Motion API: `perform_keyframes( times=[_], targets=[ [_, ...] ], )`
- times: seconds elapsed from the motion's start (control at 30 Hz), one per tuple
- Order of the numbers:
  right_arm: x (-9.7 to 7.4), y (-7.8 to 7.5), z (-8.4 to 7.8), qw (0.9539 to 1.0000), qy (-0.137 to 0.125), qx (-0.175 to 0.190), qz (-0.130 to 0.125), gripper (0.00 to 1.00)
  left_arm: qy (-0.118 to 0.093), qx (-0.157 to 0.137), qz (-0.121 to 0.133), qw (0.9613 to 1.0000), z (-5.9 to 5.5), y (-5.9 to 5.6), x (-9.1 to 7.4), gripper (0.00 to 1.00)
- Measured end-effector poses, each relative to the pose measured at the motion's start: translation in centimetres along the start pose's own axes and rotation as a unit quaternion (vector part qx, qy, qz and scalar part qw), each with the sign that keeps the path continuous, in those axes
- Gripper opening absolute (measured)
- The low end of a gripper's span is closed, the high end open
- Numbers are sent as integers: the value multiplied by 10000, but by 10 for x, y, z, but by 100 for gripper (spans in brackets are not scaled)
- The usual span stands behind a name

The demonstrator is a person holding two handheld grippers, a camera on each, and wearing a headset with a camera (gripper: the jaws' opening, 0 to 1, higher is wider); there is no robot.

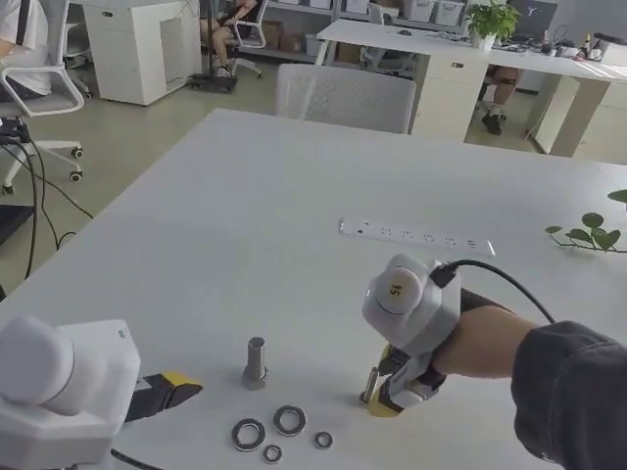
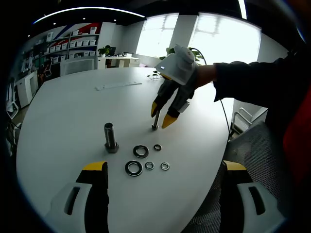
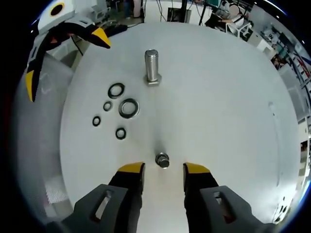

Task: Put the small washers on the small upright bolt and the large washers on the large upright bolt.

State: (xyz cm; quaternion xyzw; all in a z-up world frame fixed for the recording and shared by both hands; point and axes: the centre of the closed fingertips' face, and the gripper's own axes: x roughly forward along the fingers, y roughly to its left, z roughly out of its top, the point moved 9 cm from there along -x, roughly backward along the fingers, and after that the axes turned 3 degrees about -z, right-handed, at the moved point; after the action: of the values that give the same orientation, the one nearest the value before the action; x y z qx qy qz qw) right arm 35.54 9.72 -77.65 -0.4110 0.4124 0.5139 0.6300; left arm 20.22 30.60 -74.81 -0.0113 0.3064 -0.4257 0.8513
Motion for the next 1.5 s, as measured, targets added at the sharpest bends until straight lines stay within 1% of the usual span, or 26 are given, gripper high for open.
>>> perform_keyframes(
  times=[0.3, 0.7, 0.83, 1.13, 1.37, 1.5],
  targets=[
    [-7, 2, -4, 9999, -79, 52, -55, 34, 1, 23, -15, 10000, 1, -1, 1, 96],
    [-15, 6, -11, 9999, -60, 87, -100, 34, -21, 41, -16, 10000, 2, -2, 1, 96],
    [-16, 11, -17, 9999, -33, 108, -94, 34, -20, 52, -21, 10000, 2, -2, 1, 96],
    [-22, 30, -29, 9998, -66, 159, -79, 34, -25, 75, -34, 10000, 4, -5, 2, 96],
    [-26, 43, -34, 9996, -143, 225, -60, 34, -39, 89, -27, 9999, 4, -5, 1, 96],
    [-30, 50, -33, 9995, -213, 213, -72, 35, -43, 104, -25, 9999, 5, -5, 1, 96]
  ],
)
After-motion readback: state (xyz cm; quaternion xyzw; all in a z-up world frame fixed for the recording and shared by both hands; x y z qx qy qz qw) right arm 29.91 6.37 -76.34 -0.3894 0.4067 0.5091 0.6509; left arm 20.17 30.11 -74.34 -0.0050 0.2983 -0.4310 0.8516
